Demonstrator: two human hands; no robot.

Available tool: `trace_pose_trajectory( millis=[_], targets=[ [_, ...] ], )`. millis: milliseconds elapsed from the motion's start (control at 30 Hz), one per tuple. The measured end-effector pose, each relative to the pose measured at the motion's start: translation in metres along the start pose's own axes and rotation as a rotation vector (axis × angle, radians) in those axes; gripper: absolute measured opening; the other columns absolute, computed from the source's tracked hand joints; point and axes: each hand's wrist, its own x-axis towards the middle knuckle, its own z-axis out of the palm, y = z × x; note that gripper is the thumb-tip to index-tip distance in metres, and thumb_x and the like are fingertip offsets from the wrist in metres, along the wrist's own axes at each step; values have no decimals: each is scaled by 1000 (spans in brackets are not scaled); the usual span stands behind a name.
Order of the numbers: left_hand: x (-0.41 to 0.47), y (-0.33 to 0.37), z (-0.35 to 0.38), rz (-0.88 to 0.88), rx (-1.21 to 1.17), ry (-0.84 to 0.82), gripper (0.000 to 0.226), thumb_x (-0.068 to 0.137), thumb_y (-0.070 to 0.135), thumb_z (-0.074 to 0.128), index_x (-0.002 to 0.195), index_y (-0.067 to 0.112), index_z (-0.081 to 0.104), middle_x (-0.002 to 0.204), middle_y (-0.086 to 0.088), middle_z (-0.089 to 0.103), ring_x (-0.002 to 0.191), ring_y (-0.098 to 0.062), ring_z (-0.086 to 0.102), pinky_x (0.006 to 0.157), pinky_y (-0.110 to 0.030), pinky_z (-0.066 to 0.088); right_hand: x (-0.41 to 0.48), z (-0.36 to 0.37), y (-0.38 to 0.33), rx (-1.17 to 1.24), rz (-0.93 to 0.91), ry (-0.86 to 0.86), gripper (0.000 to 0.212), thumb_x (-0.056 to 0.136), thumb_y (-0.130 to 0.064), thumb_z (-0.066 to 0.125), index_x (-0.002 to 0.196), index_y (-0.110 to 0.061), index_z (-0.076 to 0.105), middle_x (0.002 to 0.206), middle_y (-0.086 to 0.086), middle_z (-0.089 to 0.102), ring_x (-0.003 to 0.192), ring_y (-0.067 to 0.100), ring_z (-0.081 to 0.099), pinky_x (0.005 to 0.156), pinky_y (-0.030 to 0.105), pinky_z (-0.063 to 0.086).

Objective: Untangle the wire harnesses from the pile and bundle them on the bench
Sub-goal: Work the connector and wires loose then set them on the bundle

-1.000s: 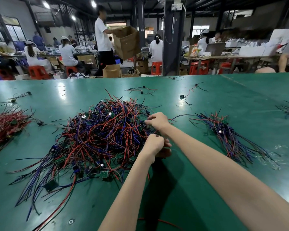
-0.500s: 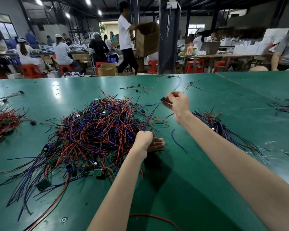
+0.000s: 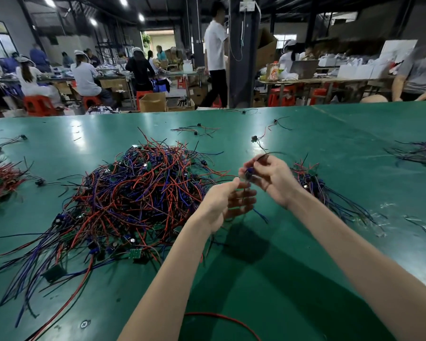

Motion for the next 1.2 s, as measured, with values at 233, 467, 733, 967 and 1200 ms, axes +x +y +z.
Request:
trace_pose_trajectory(
  millis=[233,467,733,967,1200],
  targets=[
    [0,-4,10,-67,-187,-8,23,101,20,43,93,3,58,70,-9,68,43,-6,51,40,-12,41,-16,0,18,-70,20,-125,23,96,9,34,88,-8,47,92,15,69,80,21,71,50,21,53],
    [6,-12,8,-32,-81,118,17,101,12,41,91,4,52,58,-4,64,35,-3,31,32,-12,23,-13,-11,37,-486,-94,321,32,87,-9,65,107,-9,40,126,15,40,93,27,61,89,45,52],
    [5,-16,7,-57,69,189,24,99,14,41,80,11,55,55,2,52,33,-3,30,31,-13,20,-24,0,41,-346,89,68,24,91,-16,61,70,-5,64,60,7,58,48,12,52,56,26,49],
    [7,-20,6,47,157,181,22,95,30,55,78,17,53,43,6,32,36,-6,17,35,-13,12,-21,-5,35,-263,176,32,20,91,-14,59,72,-11,65,57,-4,63,64,12,56,60,24,48],
    [8,-18,1,55,289,158,19,94,22,41,77,15,46,41,2,41,34,-9,22,38,-15,19,-17,-13,29,-230,213,65,14,87,-20,65,76,-12,63,58,-6,65,55,5,55,52,19,48]
  ],
)
